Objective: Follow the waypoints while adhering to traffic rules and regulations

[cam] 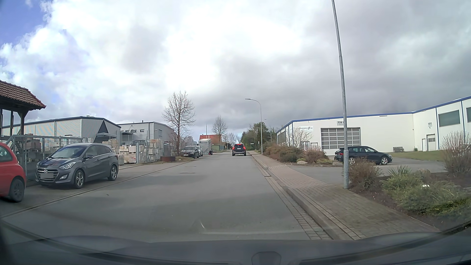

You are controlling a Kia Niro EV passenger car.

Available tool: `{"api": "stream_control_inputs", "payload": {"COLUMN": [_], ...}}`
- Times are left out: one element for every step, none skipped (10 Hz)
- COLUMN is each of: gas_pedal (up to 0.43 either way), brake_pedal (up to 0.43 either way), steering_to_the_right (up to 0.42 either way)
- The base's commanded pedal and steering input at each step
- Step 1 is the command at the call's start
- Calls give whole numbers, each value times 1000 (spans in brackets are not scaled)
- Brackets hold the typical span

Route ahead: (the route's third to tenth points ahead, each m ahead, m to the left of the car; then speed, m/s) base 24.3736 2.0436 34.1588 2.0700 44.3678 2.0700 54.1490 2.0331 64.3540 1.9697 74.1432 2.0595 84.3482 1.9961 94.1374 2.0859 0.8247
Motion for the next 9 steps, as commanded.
{"api": "stream_control_inputs", "payload": {"gas_pedal": [0,0,0,0,0,0,0,0,0], "brake_pedal": [0,0,0,0,0,0,0,0,0], "steering_to_the_right": [-10,-10,-10,-10,-11,-16,-23,-27,-27]}}
